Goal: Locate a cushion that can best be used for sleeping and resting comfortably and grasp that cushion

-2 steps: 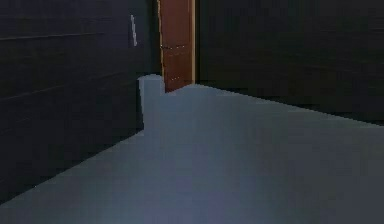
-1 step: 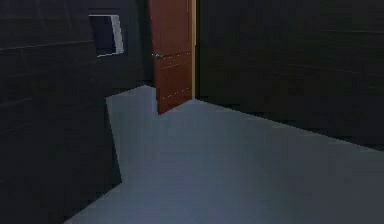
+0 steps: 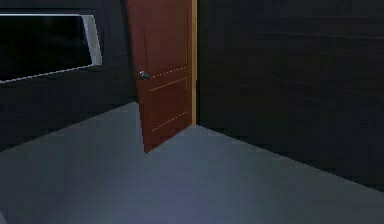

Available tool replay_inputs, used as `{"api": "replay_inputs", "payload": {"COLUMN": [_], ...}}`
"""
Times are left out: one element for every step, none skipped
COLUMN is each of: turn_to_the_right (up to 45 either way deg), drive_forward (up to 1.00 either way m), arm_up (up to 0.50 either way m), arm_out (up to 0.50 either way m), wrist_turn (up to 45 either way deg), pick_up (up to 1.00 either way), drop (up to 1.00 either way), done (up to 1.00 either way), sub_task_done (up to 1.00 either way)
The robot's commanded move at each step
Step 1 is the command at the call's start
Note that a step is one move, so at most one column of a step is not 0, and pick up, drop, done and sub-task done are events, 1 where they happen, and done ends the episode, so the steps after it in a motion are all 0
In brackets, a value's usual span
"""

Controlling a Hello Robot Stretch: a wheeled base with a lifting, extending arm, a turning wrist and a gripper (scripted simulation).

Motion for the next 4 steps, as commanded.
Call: {"api": "replay_inputs", "payload": {"turn_to_the_right": [-9.0,0.0,-18.0,0.0], "drive_forward": [0.00,0.40,0.00,0.05], "arm_up": [0.00,0.00,0.00,0.00], "arm_out": [0.00,0.00,0.00,0.00], "wrist_turn": [0.0,0.0,0.0,0.0], "pick_up": [0.00,0.00,0.00,0.00], "drop": [0.00,0.00,0.00,0.00], "done": [0.00,0.00,0.00,0.00], "sub_task_done": [0.00,0.00,0.00,0.00]}}
